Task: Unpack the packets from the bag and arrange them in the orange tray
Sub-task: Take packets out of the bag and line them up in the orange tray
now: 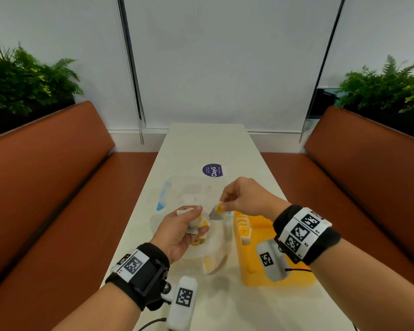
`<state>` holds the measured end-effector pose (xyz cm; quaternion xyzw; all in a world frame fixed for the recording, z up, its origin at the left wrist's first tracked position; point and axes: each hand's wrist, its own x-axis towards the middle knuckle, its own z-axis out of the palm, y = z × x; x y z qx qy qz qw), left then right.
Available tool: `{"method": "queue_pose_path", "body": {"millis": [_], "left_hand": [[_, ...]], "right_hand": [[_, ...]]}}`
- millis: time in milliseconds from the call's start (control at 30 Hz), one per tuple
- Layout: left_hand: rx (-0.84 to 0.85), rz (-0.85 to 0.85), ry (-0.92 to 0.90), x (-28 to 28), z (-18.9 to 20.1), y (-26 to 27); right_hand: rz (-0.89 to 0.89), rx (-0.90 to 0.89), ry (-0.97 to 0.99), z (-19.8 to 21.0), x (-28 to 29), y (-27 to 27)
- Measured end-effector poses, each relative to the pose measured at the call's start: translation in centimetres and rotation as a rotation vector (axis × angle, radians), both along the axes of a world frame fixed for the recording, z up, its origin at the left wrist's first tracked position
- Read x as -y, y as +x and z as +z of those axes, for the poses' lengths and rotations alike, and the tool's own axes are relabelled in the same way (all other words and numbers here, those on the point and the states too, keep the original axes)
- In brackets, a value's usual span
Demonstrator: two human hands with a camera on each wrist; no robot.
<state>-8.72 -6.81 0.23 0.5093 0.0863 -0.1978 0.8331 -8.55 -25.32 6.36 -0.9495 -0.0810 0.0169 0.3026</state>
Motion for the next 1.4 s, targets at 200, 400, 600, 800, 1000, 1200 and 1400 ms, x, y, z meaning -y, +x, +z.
{"method": "queue_pose_path", "body": {"millis": [200,400,600,800,1000,1200,1400], "left_hand": [[-0.034,0.018,-0.036,-0.2,0.6,0.0],[-0.048,0.016,-0.054,-0.1,0.4,0.1],[-0.065,-0.006,-0.055,-0.3,-0.1,0.6],[-0.084,0.0,-0.062,-0.9,-0.5,0.8],[-0.095,-0.013,-0.115,-1.0,-0.4,1.1],[-0.171,-0.007,-0.244,-1.2,-0.5,1.4],[-0.205,0.004,-0.294,-0.6,-0.3,1.4]], "right_hand": [[-0.084,-0.052,-0.285,-0.8,2.6,0.6],[-0.108,-0.197,-0.566,-5.0,4.0,1.5],[-0.09,-0.295,-0.604,-8.7,3.9,3.2],[-0.117,-0.27,-0.577,-10.6,3.8,4.3],[-0.138,-0.265,-0.58,-10.8,4.2,4.5],[-0.255,-0.077,-0.492,-7.7,3.0,4.1],[0.025,0.151,-0.035,-2.5,-2.5,1.6]]}}
